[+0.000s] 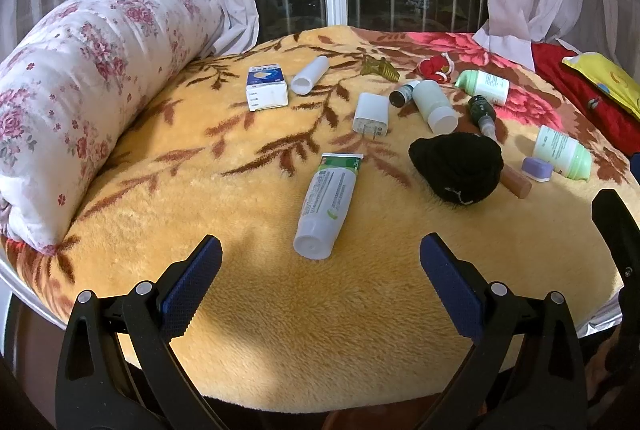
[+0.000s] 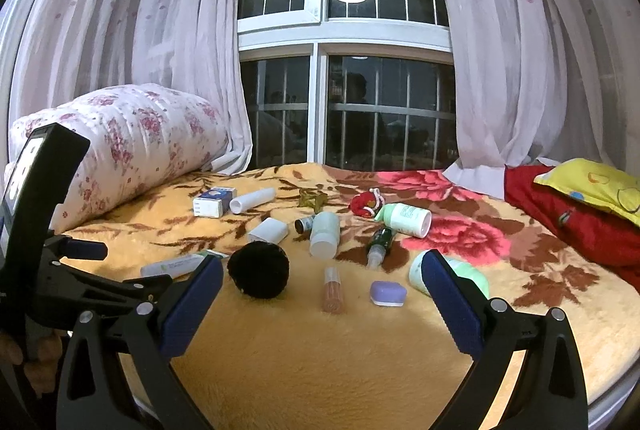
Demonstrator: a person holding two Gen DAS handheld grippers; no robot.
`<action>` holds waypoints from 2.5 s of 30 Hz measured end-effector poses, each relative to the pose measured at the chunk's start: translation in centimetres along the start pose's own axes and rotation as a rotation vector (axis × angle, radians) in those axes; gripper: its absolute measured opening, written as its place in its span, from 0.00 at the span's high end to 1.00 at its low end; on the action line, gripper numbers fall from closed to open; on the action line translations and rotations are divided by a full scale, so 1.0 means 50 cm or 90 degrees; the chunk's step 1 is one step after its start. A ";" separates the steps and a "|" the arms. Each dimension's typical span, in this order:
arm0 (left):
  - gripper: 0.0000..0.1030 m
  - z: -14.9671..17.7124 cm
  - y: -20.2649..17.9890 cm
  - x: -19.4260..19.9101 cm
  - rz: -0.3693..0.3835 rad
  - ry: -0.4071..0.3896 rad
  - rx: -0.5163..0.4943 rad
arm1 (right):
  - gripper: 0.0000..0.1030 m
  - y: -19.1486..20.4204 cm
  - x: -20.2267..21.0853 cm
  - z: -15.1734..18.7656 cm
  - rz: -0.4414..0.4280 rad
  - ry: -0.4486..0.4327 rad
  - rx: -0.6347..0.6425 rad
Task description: Collect trash
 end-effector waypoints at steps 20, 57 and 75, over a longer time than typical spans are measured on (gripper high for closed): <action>0.06 0.012 -0.003 -0.006 0.001 0.007 0.000 | 0.05 -0.027 -0.001 0.002 -0.005 0.008 -0.044; 0.68 -0.057 -0.020 -0.148 0.064 0.071 -0.046 | 0.05 -0.077 0.027 -0.014 -0.014 -0.023 -0.095; 0.68 -0.021 0.082 -0.023 0.085 0.029 -0.014 | 0.05 0.106 -0.235 -0.042 -0.101 0.214 0.094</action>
Point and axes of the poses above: each gripper's, at about its wrist camera, not at the fingertips, and x roughly against the way its jaws point, y to its left, z to its underside, the point moved 3 cm from there along -x, roughly the way its jaws point, and after that the axes turned 6 degrees about -z, right-handed, at the moved point
